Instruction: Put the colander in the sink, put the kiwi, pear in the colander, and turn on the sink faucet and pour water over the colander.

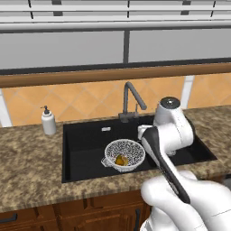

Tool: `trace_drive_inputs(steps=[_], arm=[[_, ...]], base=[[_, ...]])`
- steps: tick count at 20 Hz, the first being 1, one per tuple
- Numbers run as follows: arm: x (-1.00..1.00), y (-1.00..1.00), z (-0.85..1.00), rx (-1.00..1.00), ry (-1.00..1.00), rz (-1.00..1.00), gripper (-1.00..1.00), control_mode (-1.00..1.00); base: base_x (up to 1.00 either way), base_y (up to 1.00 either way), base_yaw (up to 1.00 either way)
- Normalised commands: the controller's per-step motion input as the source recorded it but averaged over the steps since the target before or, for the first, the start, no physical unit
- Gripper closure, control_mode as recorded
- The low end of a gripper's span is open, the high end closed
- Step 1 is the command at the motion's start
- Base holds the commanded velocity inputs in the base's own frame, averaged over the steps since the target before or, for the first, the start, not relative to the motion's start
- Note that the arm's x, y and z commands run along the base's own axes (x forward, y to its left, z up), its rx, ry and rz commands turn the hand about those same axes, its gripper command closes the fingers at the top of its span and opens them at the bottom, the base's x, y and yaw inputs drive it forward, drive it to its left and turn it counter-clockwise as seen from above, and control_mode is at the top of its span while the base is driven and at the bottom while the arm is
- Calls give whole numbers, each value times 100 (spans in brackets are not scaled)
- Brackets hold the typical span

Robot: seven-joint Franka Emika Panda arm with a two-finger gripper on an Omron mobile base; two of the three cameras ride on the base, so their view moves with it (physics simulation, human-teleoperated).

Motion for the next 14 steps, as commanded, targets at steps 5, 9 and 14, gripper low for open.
trace_drive_inputs(steps=[5, 9, 14], arm=[[14, -86, 6, 21, -37, 31, -100, -100], [53, -52, 10, 25, -55, 24, -100, -100], [40, -30, 2, 8, -50, 15, -100, -100]], base=[[0, 0, 0], [0, 0, 0], [0, 0, 0]])
